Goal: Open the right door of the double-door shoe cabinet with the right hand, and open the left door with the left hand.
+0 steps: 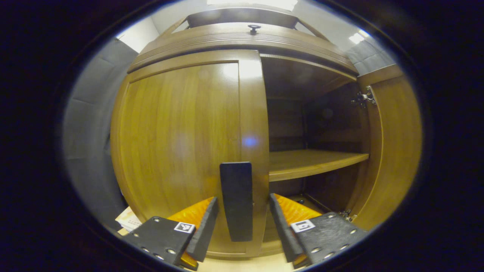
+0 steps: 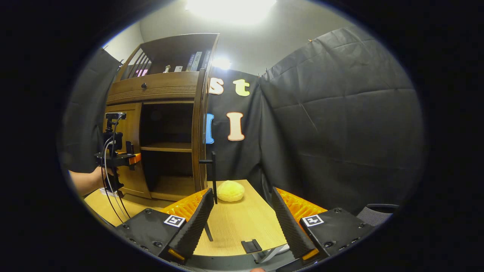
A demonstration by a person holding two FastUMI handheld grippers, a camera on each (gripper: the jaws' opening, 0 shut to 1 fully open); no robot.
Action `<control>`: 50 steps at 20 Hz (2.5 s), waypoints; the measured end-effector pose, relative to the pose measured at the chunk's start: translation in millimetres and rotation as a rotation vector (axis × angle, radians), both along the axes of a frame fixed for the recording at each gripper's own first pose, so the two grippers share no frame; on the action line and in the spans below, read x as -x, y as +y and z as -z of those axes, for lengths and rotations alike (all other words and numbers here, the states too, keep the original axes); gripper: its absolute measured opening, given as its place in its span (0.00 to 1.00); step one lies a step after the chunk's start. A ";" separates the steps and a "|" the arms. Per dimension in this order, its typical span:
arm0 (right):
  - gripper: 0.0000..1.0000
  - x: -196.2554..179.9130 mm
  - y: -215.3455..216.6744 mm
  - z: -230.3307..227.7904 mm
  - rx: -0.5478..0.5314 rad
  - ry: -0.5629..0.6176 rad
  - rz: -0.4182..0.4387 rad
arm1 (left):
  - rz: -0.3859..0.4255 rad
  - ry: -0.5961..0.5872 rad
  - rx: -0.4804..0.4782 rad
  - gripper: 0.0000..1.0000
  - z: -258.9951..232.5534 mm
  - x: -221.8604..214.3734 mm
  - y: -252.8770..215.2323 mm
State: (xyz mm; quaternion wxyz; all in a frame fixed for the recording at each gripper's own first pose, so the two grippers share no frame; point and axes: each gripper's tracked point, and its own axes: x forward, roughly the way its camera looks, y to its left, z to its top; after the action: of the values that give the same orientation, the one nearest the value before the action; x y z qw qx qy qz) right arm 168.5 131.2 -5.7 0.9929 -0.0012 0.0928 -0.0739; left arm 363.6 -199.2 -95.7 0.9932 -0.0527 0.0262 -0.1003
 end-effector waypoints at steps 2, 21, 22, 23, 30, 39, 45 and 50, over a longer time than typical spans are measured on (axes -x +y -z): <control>0.96 0.4 1.2 1.5 -0.003 0.003 -0.005 | -0.005 -0.008 -0.005 0.48 1.6 -2.6 0.1; 0.93 1.7 30.6 -9.8 -0.017 -0.038 -0.095 | -0.022 0.031 0.041 0.15 1.6 52.6 30.2; 0.96 1.1 34.7 -11.8 -0.018 -0.041 -0.103 | -0.021 0.033 0.044 0.14 2.1 58.1 32.7; 0.93 -0.2 37.6 -12.1 -0.019 -0.045 -0.111 | -0.021 0.033 0.044 0.16 1.0 62.7 35.5; 0.96 0.5 56.0 -13.9 -0.032 -0.057 -0.156 | -0.030 0.032 0.054 0.13 0.6 101.2 61.3; 0.96 -9.4 89.6 -17.6 -0.048 -0.069 -0.226 | -0.060 0.042 0.062 0.13 2.3 142.1 99.8; 0.93 -13.4 116.1 -19.3 -0.062 -0.075 -0.278 | -0.096 0.042 0.060 0.18 6.1 168.2 137.3; 0.96 -15.6 141.1 -21.4 -0.071 -0.079 -0.325 | -0.143 0.046 0.070 0.17 8.6 183.9 171.1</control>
State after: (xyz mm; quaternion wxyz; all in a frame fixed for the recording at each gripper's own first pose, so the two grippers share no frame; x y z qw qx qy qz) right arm 184.1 272.3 15.7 0.9941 0.0218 0.0546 0.0912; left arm 179.6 -28.1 -104.2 0.9945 -0.0914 0.0419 -0.0286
